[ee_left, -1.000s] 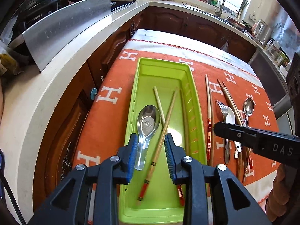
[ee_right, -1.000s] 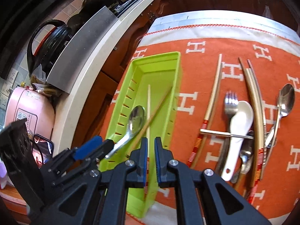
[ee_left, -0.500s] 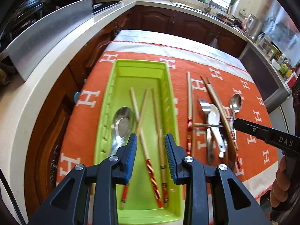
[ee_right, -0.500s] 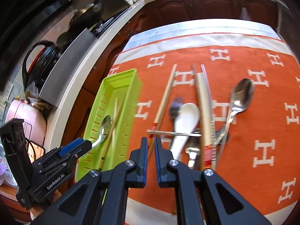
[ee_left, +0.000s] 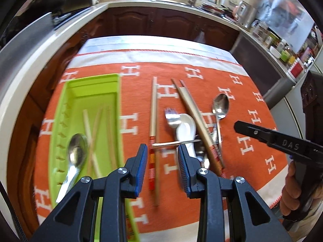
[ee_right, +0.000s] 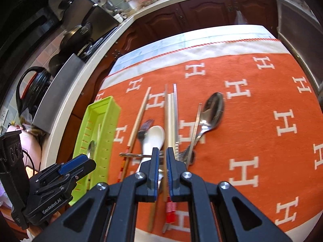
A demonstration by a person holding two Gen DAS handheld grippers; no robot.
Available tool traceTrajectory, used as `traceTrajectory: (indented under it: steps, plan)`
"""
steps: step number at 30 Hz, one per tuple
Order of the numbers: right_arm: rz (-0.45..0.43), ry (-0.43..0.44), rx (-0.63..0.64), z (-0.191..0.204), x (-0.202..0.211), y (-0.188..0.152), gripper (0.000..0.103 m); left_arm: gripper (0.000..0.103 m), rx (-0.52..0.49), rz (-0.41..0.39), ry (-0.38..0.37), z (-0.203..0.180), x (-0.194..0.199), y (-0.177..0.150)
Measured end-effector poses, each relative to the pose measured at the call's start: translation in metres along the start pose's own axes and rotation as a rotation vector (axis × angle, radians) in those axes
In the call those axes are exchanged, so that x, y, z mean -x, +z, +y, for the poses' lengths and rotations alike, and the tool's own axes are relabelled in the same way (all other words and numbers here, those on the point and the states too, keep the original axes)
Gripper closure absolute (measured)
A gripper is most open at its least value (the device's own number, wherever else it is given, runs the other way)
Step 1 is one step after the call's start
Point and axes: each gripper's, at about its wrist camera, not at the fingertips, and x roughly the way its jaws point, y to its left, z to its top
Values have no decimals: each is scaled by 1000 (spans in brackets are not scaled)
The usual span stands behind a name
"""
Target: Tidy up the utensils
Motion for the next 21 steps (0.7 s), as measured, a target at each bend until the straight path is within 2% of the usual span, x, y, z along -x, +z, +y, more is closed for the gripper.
traceTrajectory:
  steps: [6,11,16,21]
  plan:
    - [28,3,-48,-30,-14,-1,96,75,-15,55,-90,-23,-30,12]
    - [48,27,-78,-45,-27,1,95,82,33,126,-173,-30,-59,18]
    - [64,62,-83,-50,-39,5,95,85,86,162,-210,-32,-79,23]
    - [68,75,-48,-47,-49,12,95,86,101,179,-212,-35,-93,30]
